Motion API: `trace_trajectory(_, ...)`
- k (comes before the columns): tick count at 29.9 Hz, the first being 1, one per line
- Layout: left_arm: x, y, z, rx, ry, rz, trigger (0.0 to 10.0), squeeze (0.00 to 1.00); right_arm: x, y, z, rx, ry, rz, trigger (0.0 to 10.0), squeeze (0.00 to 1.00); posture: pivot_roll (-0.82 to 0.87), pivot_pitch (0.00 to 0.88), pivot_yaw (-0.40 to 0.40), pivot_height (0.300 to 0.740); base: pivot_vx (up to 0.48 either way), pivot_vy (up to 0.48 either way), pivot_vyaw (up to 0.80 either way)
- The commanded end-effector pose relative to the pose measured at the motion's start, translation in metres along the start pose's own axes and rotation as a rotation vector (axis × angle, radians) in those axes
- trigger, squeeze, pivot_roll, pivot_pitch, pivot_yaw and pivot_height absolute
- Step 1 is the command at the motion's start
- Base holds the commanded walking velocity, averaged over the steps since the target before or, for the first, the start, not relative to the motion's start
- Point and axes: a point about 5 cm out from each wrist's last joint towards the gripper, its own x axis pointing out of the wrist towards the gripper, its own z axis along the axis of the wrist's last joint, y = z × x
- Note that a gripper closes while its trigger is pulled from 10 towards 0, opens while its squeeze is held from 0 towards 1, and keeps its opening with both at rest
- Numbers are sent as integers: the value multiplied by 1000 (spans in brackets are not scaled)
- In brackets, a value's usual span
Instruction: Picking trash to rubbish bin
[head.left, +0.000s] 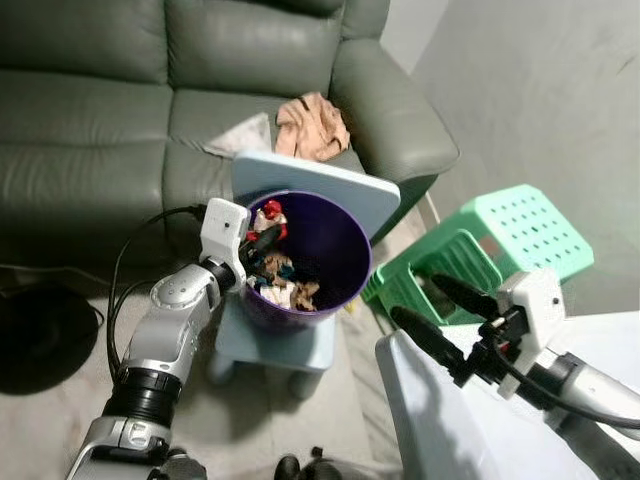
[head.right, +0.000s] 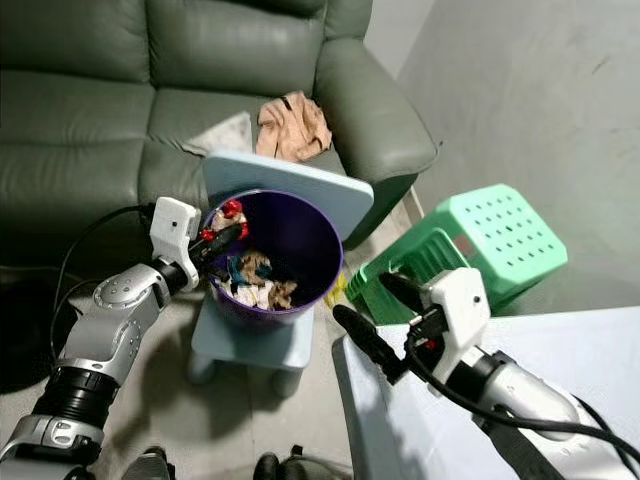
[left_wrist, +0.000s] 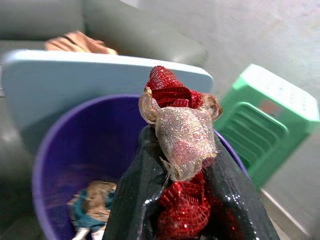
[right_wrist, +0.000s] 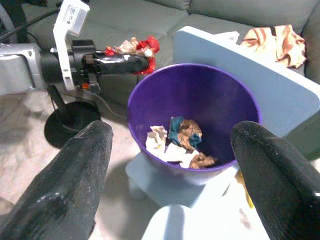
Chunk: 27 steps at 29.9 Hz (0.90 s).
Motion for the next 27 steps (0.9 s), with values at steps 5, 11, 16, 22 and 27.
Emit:
trace_trajectory(5,4,-6,15,25,-37,-103,10000,0,-15,6,13,1,12,-5,10000,0,-172,417,-322,740,0,0,0)
trace_trajectory(11,4,-1,20,36,-46,-125,10000,0,-25,6,22,11,38,-16,10000,0,-196,451,-345,740,0,0,0)
trace_trajectory(16,3,2,22,34,-44,-136,10000,0,-32,3,27,21,45,-35,10000,0,-201,466,-356,740,0,0,0)
trace_trajectory(22,-1,6,21,10,-45,-152,10000,0,-38,4,31,25,65,-45,10000,0,-212,475,-368,740,0,0,0)
trace_trajectory(27,0,11,24,-44,-60,-123,10000,1000,-44,3,32,56,74,-57,10000,0,-212,476,-372,740,0,0,0)
